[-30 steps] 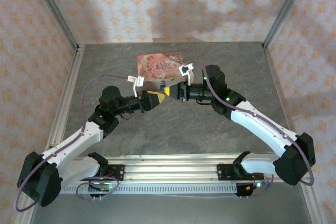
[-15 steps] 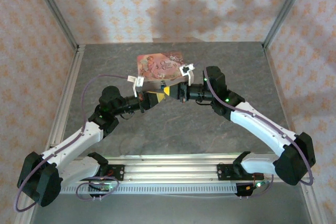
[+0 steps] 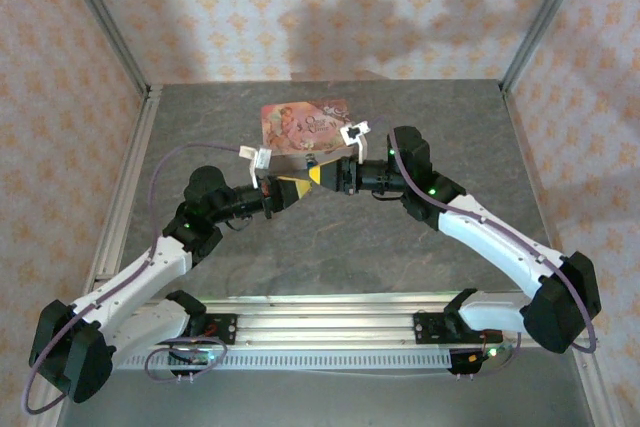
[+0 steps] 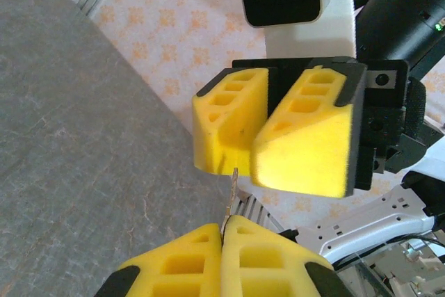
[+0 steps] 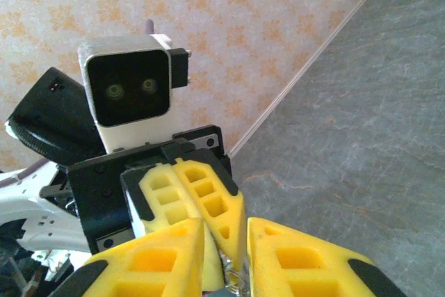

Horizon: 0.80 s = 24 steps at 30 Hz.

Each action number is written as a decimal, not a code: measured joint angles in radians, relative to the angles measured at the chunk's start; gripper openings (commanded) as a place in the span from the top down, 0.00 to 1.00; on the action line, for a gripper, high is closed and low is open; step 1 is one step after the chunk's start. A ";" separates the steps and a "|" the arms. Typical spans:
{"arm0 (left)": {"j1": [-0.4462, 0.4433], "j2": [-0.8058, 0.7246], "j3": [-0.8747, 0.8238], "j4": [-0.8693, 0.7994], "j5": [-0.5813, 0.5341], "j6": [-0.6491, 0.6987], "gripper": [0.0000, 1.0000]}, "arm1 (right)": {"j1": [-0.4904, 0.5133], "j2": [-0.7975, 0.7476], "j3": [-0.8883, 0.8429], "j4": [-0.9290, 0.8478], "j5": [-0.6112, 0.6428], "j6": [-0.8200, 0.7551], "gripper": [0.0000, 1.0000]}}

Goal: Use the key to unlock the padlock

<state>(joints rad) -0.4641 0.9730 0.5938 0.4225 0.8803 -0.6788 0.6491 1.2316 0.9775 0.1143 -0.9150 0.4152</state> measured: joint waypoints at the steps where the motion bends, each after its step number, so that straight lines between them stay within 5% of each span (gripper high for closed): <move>1: 0.000 0.000 0.000 -0.008 0.003 0.003 1.00 | 0.000 0.001 0.000 0.000 -0.005 0.000 0.79; 11: 0.002 0.000 0.020 -0.042 0.011 0.007 1.00 | 0.005 0.024 0.000 0.002 -0.029 0.004 1.00; 14: 0.002 0.000 0.021 -0.050 0.010 0.007 1.00 | 0.005 0.029 0.000 0.007 -0.029 0.005 1.00; 18: 0.007 0.000 0.023 -0.061 0.005 0.012 0.75 | 0.007 0.030 -0.005 0.010 -0.024 0.005 1.00; 24: 0.026 0.010 0.023 -0.042 0.003 -0.016 0.79 | 0.009 0.027 -0.018 0.023 -0.010 0.009 1.00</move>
<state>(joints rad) -0.4377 0.9825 0.6163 0.3805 0.8837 -0.6949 0.6582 1.2591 0.9596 0.1371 -0.9249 0.4240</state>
